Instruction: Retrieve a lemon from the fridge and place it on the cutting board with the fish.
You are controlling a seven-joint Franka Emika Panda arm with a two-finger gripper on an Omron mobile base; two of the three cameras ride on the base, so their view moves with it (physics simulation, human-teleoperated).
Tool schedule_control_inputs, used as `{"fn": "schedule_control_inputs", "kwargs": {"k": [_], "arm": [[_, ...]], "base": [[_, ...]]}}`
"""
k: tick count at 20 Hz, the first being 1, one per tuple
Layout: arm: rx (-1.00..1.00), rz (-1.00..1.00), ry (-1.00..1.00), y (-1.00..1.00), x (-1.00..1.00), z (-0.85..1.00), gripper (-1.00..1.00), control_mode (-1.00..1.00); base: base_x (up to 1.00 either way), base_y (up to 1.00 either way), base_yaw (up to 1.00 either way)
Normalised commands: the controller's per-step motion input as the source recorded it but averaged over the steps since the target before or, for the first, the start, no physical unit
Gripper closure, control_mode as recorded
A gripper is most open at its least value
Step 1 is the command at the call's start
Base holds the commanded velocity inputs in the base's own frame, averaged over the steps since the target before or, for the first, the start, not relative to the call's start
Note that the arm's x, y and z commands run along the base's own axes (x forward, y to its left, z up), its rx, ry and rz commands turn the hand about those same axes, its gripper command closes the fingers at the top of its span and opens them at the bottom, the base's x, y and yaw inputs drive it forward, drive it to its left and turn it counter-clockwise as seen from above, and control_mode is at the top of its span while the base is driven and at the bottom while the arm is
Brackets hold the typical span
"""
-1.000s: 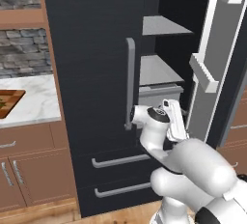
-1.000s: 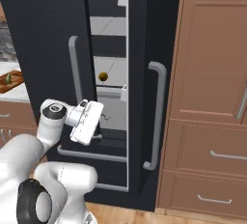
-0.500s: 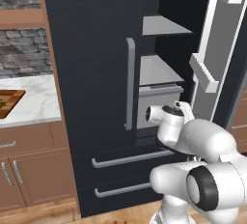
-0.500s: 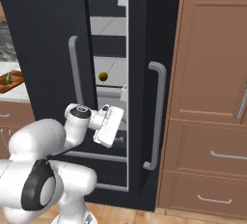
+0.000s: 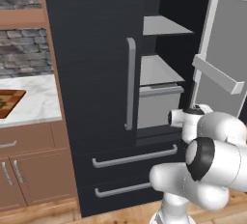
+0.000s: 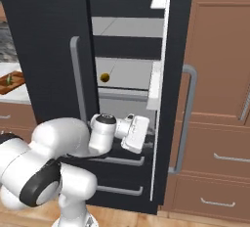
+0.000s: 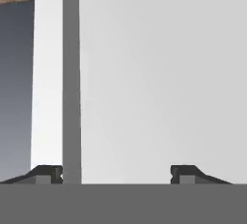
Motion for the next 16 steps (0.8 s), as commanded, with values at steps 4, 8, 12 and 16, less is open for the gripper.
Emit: {"fn": "schedule_control_inputs", "kwargs": {"k": [4,8,12,16], "arm": [[-0.10,-0.02,0.20,-0.68,-0.01,-0.01,-1.00,-1.00],[-0.01,0.00,0.00,0.48,-0.06,0.00,-1.00,-1.00],[0.04,-0.02,-0.07,1.00,-0.12,0.00,-1.00,-1.00],[0.10,-0.17,-0.15,1.00,0.03,0.16,-1.00,-1.00]], "base": [[0.00,0.00,0.00],[0.00,0.00,0.00],[0.00,0.00,0.00],[0.00,0.00,0.00]]}}
